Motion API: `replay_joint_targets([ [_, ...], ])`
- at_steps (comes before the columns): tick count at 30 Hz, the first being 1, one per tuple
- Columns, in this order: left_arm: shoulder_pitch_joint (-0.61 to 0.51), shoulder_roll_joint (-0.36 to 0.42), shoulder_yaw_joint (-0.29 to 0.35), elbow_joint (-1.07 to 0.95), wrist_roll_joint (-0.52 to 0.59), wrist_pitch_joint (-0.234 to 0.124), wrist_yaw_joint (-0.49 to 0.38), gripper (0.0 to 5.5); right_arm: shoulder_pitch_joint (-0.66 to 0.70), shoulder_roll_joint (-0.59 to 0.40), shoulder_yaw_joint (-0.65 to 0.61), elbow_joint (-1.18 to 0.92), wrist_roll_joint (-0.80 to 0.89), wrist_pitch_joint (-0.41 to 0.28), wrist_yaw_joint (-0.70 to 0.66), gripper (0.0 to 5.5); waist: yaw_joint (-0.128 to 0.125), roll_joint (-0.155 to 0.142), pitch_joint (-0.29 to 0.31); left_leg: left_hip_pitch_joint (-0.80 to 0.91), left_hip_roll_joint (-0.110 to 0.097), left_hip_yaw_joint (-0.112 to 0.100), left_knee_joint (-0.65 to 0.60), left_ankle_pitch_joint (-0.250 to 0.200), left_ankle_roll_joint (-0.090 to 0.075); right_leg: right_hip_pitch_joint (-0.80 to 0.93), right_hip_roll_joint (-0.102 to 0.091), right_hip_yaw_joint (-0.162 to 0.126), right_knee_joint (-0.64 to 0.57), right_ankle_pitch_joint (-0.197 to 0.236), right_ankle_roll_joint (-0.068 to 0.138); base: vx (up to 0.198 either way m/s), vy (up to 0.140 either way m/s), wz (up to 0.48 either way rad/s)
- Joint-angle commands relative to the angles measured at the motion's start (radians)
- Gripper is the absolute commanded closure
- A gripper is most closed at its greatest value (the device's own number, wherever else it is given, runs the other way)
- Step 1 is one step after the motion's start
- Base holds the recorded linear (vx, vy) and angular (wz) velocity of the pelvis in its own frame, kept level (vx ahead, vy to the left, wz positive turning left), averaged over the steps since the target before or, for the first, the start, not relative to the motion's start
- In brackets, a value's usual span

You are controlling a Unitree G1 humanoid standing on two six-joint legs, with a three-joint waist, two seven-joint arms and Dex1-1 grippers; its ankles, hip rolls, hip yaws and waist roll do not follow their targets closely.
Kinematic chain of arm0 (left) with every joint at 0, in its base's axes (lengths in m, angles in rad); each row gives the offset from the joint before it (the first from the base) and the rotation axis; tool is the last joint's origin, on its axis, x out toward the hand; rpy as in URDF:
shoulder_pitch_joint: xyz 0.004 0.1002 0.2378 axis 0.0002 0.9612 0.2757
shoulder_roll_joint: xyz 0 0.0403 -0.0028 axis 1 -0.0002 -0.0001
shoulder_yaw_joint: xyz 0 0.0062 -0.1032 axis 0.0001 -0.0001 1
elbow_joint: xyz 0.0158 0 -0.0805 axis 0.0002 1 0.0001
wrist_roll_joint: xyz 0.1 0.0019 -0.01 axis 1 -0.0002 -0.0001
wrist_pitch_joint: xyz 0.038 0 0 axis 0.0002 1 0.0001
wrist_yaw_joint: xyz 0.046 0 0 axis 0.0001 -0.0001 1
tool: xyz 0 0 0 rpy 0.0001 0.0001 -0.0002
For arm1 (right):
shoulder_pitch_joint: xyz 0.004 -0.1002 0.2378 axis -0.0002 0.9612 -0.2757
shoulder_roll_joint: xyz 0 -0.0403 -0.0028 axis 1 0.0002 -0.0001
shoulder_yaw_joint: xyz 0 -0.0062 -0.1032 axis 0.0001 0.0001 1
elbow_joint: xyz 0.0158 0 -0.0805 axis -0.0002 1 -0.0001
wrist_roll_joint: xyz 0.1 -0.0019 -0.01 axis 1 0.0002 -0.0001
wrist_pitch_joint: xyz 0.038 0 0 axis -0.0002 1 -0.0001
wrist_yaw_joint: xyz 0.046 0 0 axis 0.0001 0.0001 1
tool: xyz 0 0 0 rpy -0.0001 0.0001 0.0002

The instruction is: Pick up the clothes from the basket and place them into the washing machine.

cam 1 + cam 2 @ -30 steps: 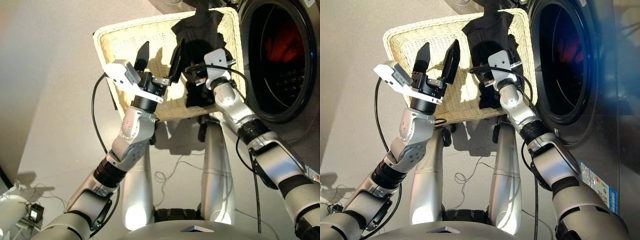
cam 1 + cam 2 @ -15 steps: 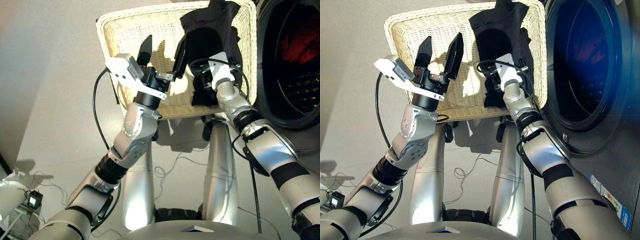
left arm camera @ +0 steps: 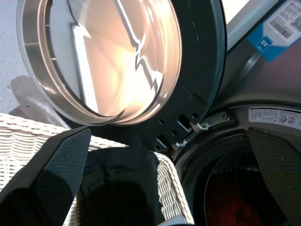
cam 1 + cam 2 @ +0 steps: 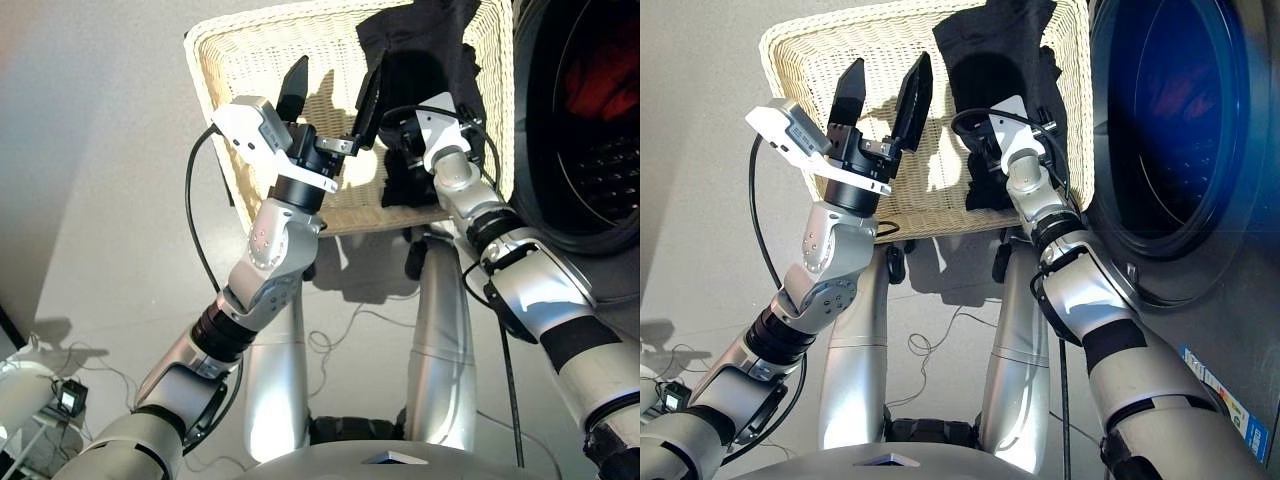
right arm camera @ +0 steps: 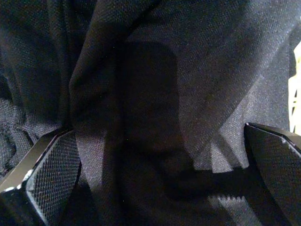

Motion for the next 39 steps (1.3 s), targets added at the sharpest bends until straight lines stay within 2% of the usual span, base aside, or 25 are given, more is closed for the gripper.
replay_joint_targets([
  [1, -0.010, 0.015, 0.010, -0.149, 0.050, -0.040, -0.004, 0.00, -0.030, 0.003, 0.001, 0.059, 0.018, 0.019, -0.030, 5.50, 0.041, 0.065, -0.012, -0.029, 0.017, -0.005, 0.041, 0.005, -0.017, 0.031, -0.009, 0.009, 0.051, -0.087, 0.068, 0.000, 0.000, 0.000],
  [9, -0.007, 0.021, 0.016, -0.150, 0.040, -0.040, 0.001, 0.00, -0.011, 0.010, -0.006, 0.028, 0.058, 0.005, -0.029, 5.50, 0.032, 0.052, -0.012, -0.027, 0.015, -0.004, 0.046, 0.000, -0.015, 0.032, -0.004, 0.009, 0.056, -0.091, 0.065, 0.000, 0.000, 0.000],
  [11, -0.010, 0.024, 0.018, -0.147, 0.038, -0.043, 0.000, 0.00, 0.009, 0.008, -0.011, -0.008, 0.091, -0.008, -0.023, 4.96, 0.027, 0.045, -0.012, -0.025, 0.017, -0.007, 0.050, -0.001, -0.015, 0.035, -0.004, 0.008, 0.058, -0.093, 0.065, 0.000, 0.000, 0.000],
  [12, -0.011, 0.026, 0.019, -0.146, 0.035, -0.046, -0.002, 0.00, 0.019, 0.004, -0.014, -0.030, 0.111, -0.018, -0.021, 5.00, 0.025, 0.042, -0.012, -0.025, 0.017, -0.009, 0.052, -0.002, -0.015, 0.036, -0.004, 0.008, 0.060, -0.095, 0.064, 0.000, 0.000, 0.000],
  [13, -0.010, 0.027, 0.019, -0.147, 0.033, -0.047, -0.005, 0.00, 0.032, -0.003, -0.013, -0.058, 0.126, -0.028, -0.018, 5.50, 0.022, 0.039, -0.012, -0.024, 0.018, -0.010, 0.054, -0.003, -0.016, 0.038, -0.003, 0.007, 0.063, -0.097, 0.063, 0.000, 0.000, 0.000],
  [19, 0.012, 0.043, 0.028, -0.145, 0.032, -0.056, -0.016, 0.00, 0.167, -0.094, -0.051, -0.271, 0.160, -0.082, -0.033, 5.50, -0.001, 0.020, -0.012, -0.019, 0.018, -0.018, 0.052, 0.001, -0.018, 0.048, -0.004, 0.004, 0.064, -0.098, 0.064, 0.000, 0.000, 0.000],
  [23, 0.028, 0.052, 0.042, -0.148, 0.040, -0.060, -0.015, 0.00, 0.259, -0.144, -0.112, -0.416, 0.176, -0.121, -0.062, 5.50, -0.014, 0.010, -0.012, -0.017, 0.018, -0.020, 0.049, 0.002, -0.018, 0.048, -0.004, 0.002, 0.064, -0.098, 0.065, 0.000, 0.000, 0.000],
  [24, 0.039, 0.056, 0.055, -0.149, 0.046, -0.061, -0.016, 0.00, 0.319, -0.172, -0.156, -0.516, 0.174, -0.148, -0.075, 5.50, -0.021, 0.006, -0.012, -0.018, 0.019, -0.022, 0.051, 0.002, -0.019, 0.048, -0.003, 0.001, 0.065, -0.099, 0.064, 0.000, 0.000, 0.000],
  [28, 0.060, 0.059, 0.074, -0.154, 0.054, -0.074, -0.013, 0.00, 0.445, -0.211, -0.306, -0.709, 0.146, -0.227, -0.162, 5.50, -0.038, -0.003, -0.012, -0.018, 0.021, -0.025, 0.057, -0.001, -0.018, 0.047, -0.001, -0.001, 0.072, -0.105, 0.066, 0.000, 0.000, 0.000],
  [32, 0.061, 0.060, 0.080, -0.159, 0.042, -0.090, -0.004, 0.00, 0.490, -0.205, -0.443, -0.770, 0.083, -0.275, -0.316, 5.50, -0.046, -0.005, -0.012, -0.014, 0.020, -0.027, 0.065, -0.009, -0.016, 0.050, 0.002, 0.000, 0.082, -0.113, 0.068, 0.000, 0.000, 0.000],
  [36, 0.057, 0.072, 0.075, -0.175, 0.053, -0.097, 0.018, 0.00, 0.464, -0.235, -0.510, -0.711, -0.095, -0.237, -0.525, 5.50, -0.042, 0.000, -0.012, -0.015, 0.018, -0.028, 0.072, -0.016, -0.015, 0.052, 0.003, -0.001, 0.087, -0.119, 0.071, 0.000, 0.000, 0.000],
  [39, 0.046, 0.072, 0.066, -0.175, 0.047, -0.096, 0.023, 0.00, 0.417, -0.249, -0.565, -0.623, -0.081, -0.218, -0.602, 5.50, -0.037, 0.007, -0.012, -0.017, 0.017, -0.028, 0.075, -0.018, -0.014, 0.051, 0.002, -0.001, 0.094, -0.121, 0.072, 0.000, 0.000, 0.000],
])
